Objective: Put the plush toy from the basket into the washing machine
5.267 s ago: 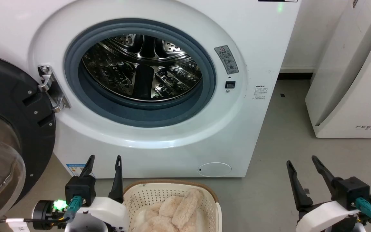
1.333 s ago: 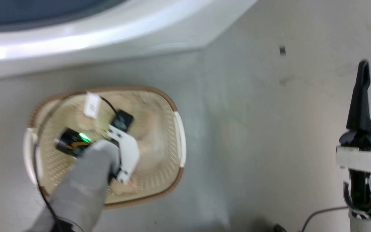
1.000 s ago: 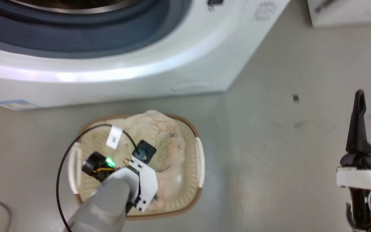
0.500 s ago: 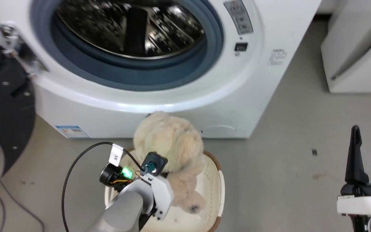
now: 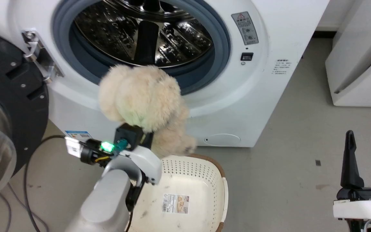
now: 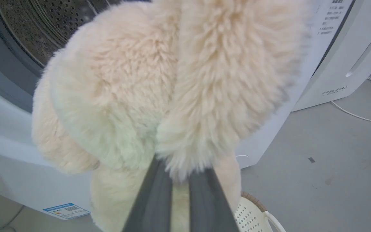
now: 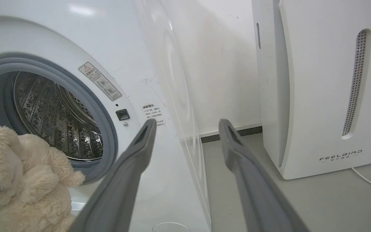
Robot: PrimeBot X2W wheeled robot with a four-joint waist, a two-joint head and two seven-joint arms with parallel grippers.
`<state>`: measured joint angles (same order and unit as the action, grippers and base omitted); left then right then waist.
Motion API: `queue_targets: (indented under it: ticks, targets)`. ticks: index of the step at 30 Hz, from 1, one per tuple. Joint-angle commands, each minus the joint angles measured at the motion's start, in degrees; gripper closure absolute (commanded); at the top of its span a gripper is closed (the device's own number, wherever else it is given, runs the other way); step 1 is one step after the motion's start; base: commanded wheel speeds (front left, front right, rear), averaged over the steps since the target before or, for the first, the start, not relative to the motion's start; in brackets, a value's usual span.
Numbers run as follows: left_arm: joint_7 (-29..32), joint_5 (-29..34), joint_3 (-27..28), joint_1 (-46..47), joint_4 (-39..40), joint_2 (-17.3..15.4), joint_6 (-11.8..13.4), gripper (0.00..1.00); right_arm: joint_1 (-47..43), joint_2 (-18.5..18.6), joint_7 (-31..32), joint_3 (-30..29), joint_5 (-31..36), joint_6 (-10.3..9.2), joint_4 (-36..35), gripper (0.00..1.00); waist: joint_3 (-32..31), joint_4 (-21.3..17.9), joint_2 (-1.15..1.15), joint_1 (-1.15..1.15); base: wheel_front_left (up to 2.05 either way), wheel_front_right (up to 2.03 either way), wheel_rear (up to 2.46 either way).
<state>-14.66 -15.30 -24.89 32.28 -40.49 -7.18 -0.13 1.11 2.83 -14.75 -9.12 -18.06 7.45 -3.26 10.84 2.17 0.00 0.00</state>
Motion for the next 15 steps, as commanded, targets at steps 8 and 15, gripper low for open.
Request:
queue_targets:
  ticks: [8, 15]
  targets:
    - [-0.3, -0.3, 6.8, 7.0, 1.5, -1.6, 1.4, 1.0, 2.7, 0.0, -0.2, 0.1, 0.4, 0.03, -1.2, 0.0, 6.6, -4.0, 0.0, 0.0, 0.0, 0.0, 0.0]
    - [-0.3, 0.4, 12.1, 17.2, -0.8, -4.5, 1.4, 1.0, 6.1, 0.0, -0.2, 0.8, -0.6, 0.03, -1.8, 0.0, 13.7, -8.3, 0.0, 0.0, 0.0, 0.0, 0.0]
